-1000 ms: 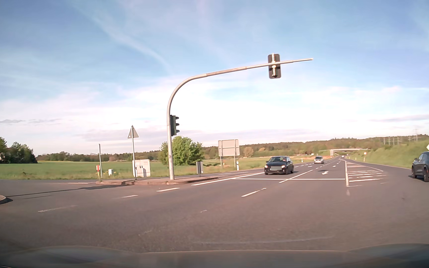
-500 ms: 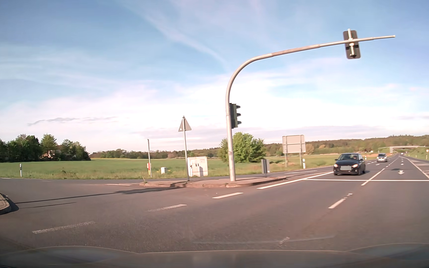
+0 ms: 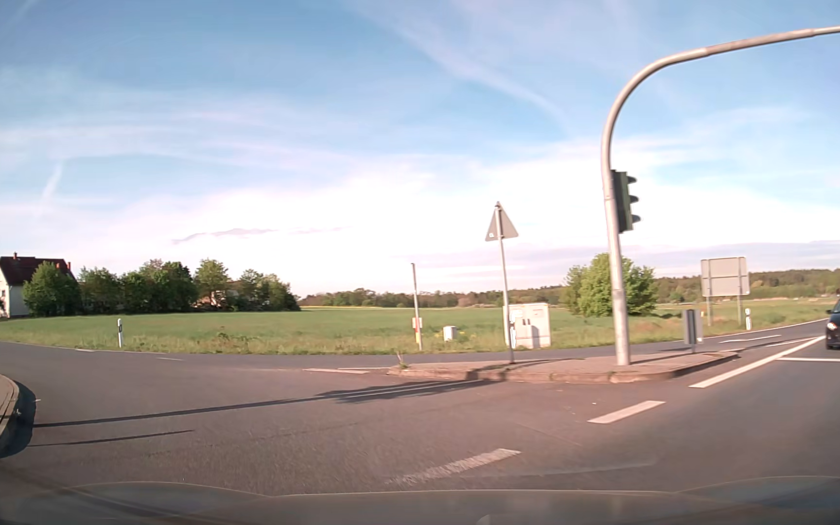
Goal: Follow the waypoints while adhering to traffic rules and regulations
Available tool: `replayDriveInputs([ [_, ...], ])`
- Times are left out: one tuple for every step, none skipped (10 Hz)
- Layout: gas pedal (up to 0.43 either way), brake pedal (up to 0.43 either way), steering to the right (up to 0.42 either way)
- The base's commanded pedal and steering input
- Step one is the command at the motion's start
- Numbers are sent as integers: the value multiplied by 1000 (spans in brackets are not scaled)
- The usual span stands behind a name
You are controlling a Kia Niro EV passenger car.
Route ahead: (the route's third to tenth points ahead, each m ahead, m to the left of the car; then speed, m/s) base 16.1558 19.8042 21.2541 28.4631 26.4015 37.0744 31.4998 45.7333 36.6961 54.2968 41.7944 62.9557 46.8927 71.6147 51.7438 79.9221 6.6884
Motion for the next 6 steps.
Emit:
replayDriveInputs([
  [150, 0, -314],
  [150, 0, -314],
  [150, 0, -313],
  [150, 0, -312],
  [157, 0, -311],
  [157, 0, -309],
])
